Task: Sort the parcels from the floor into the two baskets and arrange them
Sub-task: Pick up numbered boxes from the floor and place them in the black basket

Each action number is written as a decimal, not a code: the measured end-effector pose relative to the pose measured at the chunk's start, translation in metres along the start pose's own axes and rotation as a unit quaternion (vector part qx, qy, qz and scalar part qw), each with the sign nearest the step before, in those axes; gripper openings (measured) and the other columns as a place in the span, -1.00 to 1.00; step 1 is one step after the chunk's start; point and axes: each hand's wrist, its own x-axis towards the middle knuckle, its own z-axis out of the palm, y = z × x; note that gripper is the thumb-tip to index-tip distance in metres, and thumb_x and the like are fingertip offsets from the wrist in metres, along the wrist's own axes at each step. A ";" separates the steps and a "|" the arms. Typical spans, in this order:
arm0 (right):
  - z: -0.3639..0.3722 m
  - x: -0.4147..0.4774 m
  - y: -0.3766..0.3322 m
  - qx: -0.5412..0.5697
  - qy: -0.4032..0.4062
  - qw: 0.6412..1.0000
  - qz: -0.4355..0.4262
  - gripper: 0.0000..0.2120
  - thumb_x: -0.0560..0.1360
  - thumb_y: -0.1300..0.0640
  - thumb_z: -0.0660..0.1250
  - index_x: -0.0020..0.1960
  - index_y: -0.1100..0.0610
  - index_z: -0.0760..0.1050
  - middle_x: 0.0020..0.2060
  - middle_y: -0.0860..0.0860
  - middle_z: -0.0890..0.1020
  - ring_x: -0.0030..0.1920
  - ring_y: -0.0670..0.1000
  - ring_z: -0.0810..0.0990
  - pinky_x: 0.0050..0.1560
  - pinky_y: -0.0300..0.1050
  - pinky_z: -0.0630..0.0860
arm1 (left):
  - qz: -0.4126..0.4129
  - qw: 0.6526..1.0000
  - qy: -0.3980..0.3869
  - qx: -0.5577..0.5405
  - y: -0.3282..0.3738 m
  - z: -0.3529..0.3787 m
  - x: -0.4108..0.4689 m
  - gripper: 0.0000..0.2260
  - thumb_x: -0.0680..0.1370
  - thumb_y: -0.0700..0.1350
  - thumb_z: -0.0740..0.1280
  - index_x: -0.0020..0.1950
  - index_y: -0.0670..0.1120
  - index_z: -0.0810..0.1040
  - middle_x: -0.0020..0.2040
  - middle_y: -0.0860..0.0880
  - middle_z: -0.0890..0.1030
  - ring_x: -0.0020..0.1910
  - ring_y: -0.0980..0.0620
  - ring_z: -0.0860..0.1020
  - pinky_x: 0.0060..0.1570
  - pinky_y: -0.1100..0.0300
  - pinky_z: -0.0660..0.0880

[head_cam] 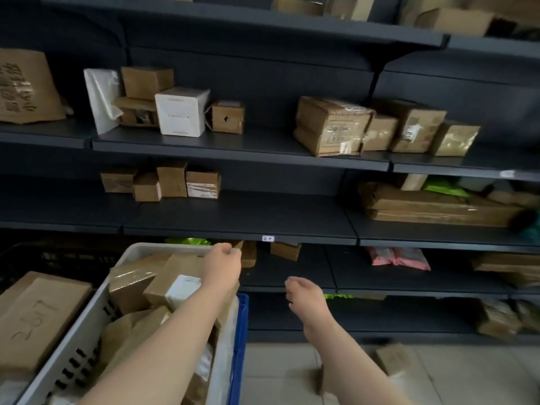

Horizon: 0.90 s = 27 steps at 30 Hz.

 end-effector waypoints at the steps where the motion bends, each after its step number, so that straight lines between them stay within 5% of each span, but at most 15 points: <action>1: -0.021 0.003 0.001 0.012 0.004 1.000 0.000 -0.68 0.59 0.07 0.28 0.32 0.10 0.51 0.17 0.05 0.61 0.22 0.06 0.55 0.35 0.07 0.45 | 0.011 1.000 -0.015 -0.002 0.006 0.020 -0.008 -0.69 0.63 -0.06 0.19 0.36 -0.06 0.44 0.06 0.02 0.53 -0.02 0.06 0.51 -0.04 0.14 0.45; 6: -0.134 0.014 0.027 0.042 0.036 0.998 0.011 -0.73 0.60 0.07 0.27 0.27 0.12 0.52 0.12 0.03 0.61 0.18 0.06 0.55 0.35 0.06 0.44 | 0.039 0.994 -0.099 0.011 0.028 0.124 -0.057 -0.72 0.63 -0.09 0.18 0.31 -0.10 0.50 0.19 -0.01 0.53 0.06 0.07 0.43 0.02 0.19 0.33; 10: -0.230 0.023 0.060 0.080 0.089 0.992 0.035 -0.89 0.59 0.08 0.29 0.05 0.10 0.55 -0.02 0.10 0.65 0.12 0.15 0.61 0.26 0.07 0.51 | 0.012 0.986 -0.163 0.026 0.027 0.213 -0.094 -0.87 0.64 -0.11 0.16 -0.03 0.00 0.49 -0.09 0.06 0.45 -0.12 0.09 0.41 -0.05 0.18 0.32; 13: -0.293 0.022 0.083 0.089 0.127 0.986 0.060 -0.91 0.57 0.10 0.31 -0.04 0.10 0.55 -0.13 0.15 0.64 -0.04 0.10 0.63 0.03 -0.04 0.53 | -0.008 0.981 -0.190 0.035 0.018 0.275 -0.116 -0.73 0.62 -0.13 0.17 -0.29 0.03 0.31 -0.25 0.04 0.33 -0.33 0.10 0.27 -0.33 0.16 0.19; 16: -0.341 0.027 0.108 0.079 0.149 0.982 0.089 -0.85 0.54 0.20 0.27 -0.20 0.19 0.48 -0.30 0.09 0.47 -0.27 0.06 0.42 -0.26 -0.11 0.34 | -0.028 0.970 -0.235 0.051 0.007 0.323 -0.136 -0.81 0.61 -0.14 0.17 -0.21 -0.06 0.35 -0.26 -0.05 0.33 -0.32 0.02 0.27 -0.35 0.13 0.13; 18: -0.362 0.034 0.125 0.094 0.161 0.976 0.113 -0.83 0.52 0.22 0.28 -0.10 0.35 0.50 -0.25 0.11 0.47 -0.20 0.08 0.41 -0.18 -0.05 0.33 | -0.040 0.965 -0.252 0.066 -0.002 0.348 -0.146 -0.81 0.60 -0.16 0.16 -0.22 -0.05 0.33 -0.27 -0.05 0.31 -0.32 0.02 0.26 -0.29 0.14 0.13; 21: -0.376 0.048 0.146 0.116 0.159 0.971 0.136 -0.83 0.54 0.17 0.29 -0.04 0.28 0.55 -0.18 0.11 0.53 -0.13 0.09 0.46 -0.08 -0.03 0.40 | -0.077 0.964 -0.242 0.075 -0.022 0.376 -0.147 -0.82 0.60 -0.15 0.19 -0.20 -0.01 0.38 -0.27 0.01 0.39 -0.29 0.05 0.34 -0.19 0.16 0.23; 24: -0.380 0.074 0.169 0.133 0.152 0.966 0.163 -0.90 0.55 0.20 0.27 -0.09 0.21 0.53 -0.19 0.11 0.50 -0.13 0.07 0.43 -0.10 -0.05 0.36 | -0.085 0.963 -0.224 0.125 -0.050 0.395 -0.132 -0.74 0.57 -0.19 0.19 -0.34 -0.08 0.34 -0.33 -0.06 0.38 -0.33 -0.01 0.33 -0.34 0.13 0.17; 27: -0.380 0.106 0.192 0.139 0.150 0.960 0.191 -0.78 0.56 0.23 0.27 0.01 0.43 0.49 -0.21 0.10 0.48 -0.14 0.06 0.41 -0.10 -0.06 0.35 | -0.135 0.954 -0.224 0.145 -0.077 0.413 -0.108 -0.71 0.56 -0.22 0.19 -0.39 -0.14 0.35 -0.38 -0.12 0.33 -0.41 0.04 0.28 -0.43 0.13 0.13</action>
